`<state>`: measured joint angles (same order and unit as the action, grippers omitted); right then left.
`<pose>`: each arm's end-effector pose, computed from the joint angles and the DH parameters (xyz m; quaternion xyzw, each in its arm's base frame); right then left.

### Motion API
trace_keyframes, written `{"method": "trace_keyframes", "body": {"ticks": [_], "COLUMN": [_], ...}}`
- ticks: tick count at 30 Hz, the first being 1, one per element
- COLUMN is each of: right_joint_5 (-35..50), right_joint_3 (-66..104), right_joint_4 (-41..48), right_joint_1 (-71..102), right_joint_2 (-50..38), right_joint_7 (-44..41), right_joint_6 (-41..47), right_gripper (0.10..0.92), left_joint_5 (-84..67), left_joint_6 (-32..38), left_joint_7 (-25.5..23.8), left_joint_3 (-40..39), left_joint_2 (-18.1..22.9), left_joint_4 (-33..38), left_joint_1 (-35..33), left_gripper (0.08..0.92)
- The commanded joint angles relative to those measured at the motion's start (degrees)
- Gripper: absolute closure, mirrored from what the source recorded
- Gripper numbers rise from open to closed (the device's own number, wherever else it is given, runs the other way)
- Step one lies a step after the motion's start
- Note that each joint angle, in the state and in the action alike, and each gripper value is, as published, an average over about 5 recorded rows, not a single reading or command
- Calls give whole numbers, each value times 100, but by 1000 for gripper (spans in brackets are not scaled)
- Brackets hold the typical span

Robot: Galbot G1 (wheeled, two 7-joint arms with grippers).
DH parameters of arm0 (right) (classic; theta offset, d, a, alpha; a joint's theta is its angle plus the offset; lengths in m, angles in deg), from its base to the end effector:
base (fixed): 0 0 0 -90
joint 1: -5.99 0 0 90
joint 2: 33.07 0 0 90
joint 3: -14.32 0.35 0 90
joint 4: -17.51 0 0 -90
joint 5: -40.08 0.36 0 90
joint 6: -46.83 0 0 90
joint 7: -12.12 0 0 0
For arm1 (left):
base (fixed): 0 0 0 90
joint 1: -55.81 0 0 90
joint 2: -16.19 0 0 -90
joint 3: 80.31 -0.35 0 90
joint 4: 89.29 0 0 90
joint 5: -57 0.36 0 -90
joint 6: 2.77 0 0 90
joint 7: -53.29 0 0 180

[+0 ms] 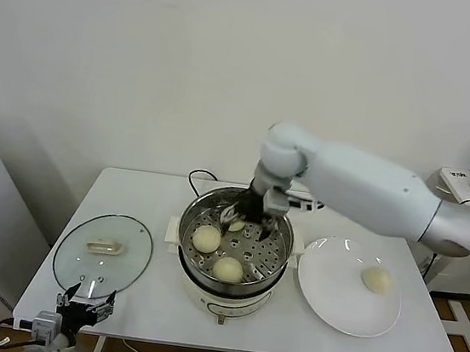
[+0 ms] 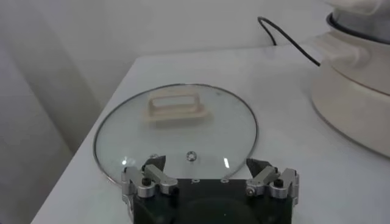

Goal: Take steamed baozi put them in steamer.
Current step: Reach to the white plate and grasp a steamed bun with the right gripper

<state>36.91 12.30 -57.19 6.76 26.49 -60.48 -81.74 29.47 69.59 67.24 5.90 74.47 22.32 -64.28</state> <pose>0.5593 0.0737 -0.0198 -0.6902 0.1250 -0.7116 0.0399 0.1904 0.0955 -0.3375 -0.0063 -0.9647 -0.0482 0.2588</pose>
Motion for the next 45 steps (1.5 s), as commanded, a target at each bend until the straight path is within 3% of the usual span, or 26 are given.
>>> {"method": "trace_keyframes", "body": {"ticks": [1,7,21,33,45], "right_joint_5": [1126,1214,561,-740,-1205], "right_joint_3": [-139,-313,458,1777,2424], "right_joint_4": [1413,1858,2438,2943,3304], "right_joint_1": [-491,-410,951,2348,3005], "right_joint_2": [-966,-1625,-2251,-1923,-1554], "right_joint_7": [-52,-226,-318,-43,455], "right_joint_6": [1673,2098,1877,1493,1475], "right_gripper": [203,203,203,203,203], "left_joint_5": [-8,-21,-85,-79,-56], "left_joint_6": [-13,-33,-53,-77,-62], "left_joint_7": [-1,4,14,15,7], "left_joint_3": [-11,-7,19,-35,-87], "left_joint_2": [-12,-14,-5,43,84], "left_joint_4": [19,15,1,15,-13], "left_joint_1": [5,40,89,181,193], "left_gripper": [177,177,177,177,177]}}
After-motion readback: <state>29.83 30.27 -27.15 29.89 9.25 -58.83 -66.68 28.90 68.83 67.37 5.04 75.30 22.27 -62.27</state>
